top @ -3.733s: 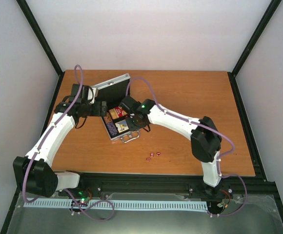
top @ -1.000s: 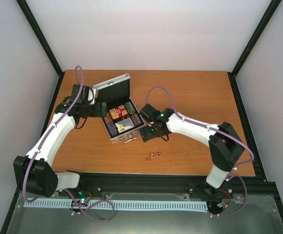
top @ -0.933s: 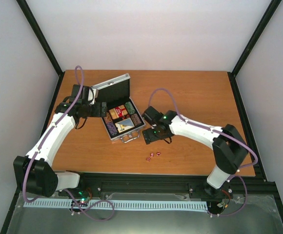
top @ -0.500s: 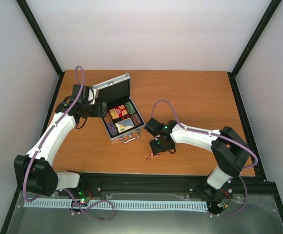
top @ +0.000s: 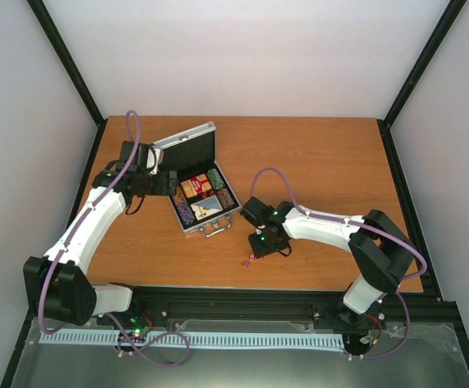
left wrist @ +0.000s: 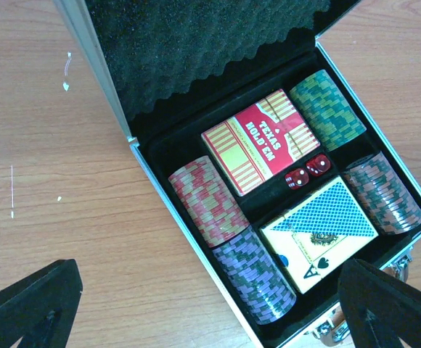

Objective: Pack up texas hold em set

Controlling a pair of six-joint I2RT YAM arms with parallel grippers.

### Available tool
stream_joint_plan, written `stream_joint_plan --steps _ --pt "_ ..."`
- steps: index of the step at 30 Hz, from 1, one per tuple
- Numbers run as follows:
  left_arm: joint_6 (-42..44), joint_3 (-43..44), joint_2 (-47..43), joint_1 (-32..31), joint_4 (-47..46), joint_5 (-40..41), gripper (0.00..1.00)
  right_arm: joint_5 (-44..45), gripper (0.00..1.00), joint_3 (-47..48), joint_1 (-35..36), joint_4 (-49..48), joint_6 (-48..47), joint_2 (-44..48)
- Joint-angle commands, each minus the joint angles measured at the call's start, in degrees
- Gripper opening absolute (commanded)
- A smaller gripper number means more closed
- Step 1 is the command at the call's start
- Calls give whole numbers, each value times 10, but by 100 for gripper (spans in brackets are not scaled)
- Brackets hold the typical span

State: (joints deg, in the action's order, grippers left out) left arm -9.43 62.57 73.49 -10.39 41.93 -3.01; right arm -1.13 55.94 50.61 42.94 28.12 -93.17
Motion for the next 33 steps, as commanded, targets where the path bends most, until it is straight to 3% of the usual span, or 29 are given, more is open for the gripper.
stream_joint_plan --steps 1,4,15,25,33 --pt "3 -1 1 4 -10 3 100 -3 51 -14 2 -2 8 -10" --pt "3 -1 2 4 -11 3 100 -5 46 -16 3 -2 14 -10" --pt "3 -1 5 4 -13 1 100 -16 45 -19 7 -13 6 -32" --pt "5 0 5 4 -12 3 100 -1 4 -6 9 -4 8 -52" --pt "7 2 -1 4 -7 4 100 35 3 124 9 67 -7 -46"
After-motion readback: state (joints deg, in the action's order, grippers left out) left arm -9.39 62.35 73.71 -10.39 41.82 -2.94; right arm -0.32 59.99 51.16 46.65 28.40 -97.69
